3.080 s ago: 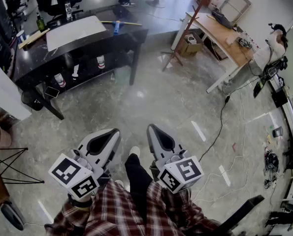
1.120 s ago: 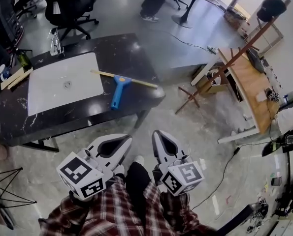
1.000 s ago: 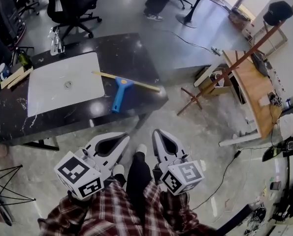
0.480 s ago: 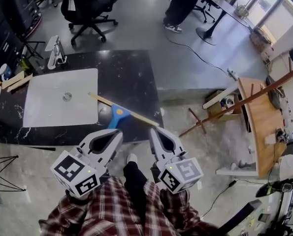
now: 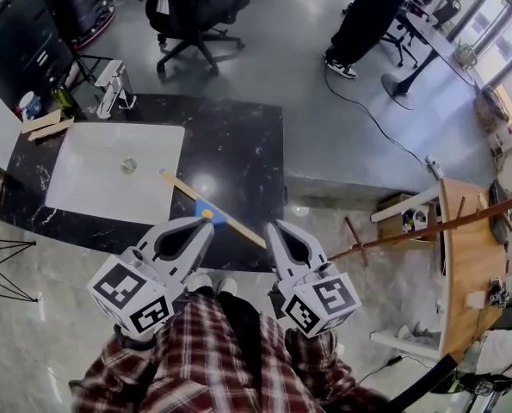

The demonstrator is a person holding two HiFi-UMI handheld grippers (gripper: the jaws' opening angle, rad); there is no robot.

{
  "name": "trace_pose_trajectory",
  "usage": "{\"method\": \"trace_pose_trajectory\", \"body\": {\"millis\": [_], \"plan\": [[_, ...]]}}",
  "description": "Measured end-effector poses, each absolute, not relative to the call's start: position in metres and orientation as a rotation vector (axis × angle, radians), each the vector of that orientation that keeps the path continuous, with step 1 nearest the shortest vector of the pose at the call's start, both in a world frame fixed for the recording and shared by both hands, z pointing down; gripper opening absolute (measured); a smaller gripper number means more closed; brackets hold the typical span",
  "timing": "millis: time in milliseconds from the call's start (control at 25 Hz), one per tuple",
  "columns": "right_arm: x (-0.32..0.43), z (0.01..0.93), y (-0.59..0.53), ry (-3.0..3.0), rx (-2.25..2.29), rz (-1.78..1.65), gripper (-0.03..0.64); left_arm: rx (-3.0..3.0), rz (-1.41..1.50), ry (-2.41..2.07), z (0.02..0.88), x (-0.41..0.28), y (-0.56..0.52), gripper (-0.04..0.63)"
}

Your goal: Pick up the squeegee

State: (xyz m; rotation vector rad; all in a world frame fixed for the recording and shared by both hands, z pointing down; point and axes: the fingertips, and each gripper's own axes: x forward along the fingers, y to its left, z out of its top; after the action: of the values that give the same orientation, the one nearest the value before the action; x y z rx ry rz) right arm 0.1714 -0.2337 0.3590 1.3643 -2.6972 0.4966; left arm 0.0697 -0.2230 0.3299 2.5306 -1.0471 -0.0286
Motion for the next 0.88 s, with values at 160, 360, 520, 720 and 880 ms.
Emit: {"method": "trace_pose_trajectory", "body": {"millis": [160, 360, 520, 720, 880], "plan": [[0.172, 0.354, -0.248, -2.715, 1.345, 0.481, 0.011, 2.542, -0.003, -1.073, 0.330, 0.069, -0.235, 0.009], [0.169, 0.352, -0.258, -2.724, 1.323, 0.483, 0.011, 2.562, -0.037, -1.087, 0.319, 0.068, -0.247, 0.011], [0.161, 0.350, -0.262, -2.729, 1.300, 0.480, 0.011, 2.567, -0.086, -1.120, 0.311, 0.060, -0.256, 0.012], [0.153, 0.344, -0.267, -2.742, 1.293, 0.452, 0.011, 2.562, -0.093, -1.090, 0.306, 0.055, -0.261, 0.108], [0.146, 0.338, -0.269, -2.758, 1.284, 0.419, 0.011, 2.567, 0.010, -1.083, 0.313, 0.054, -0.265, 0.217]]}}
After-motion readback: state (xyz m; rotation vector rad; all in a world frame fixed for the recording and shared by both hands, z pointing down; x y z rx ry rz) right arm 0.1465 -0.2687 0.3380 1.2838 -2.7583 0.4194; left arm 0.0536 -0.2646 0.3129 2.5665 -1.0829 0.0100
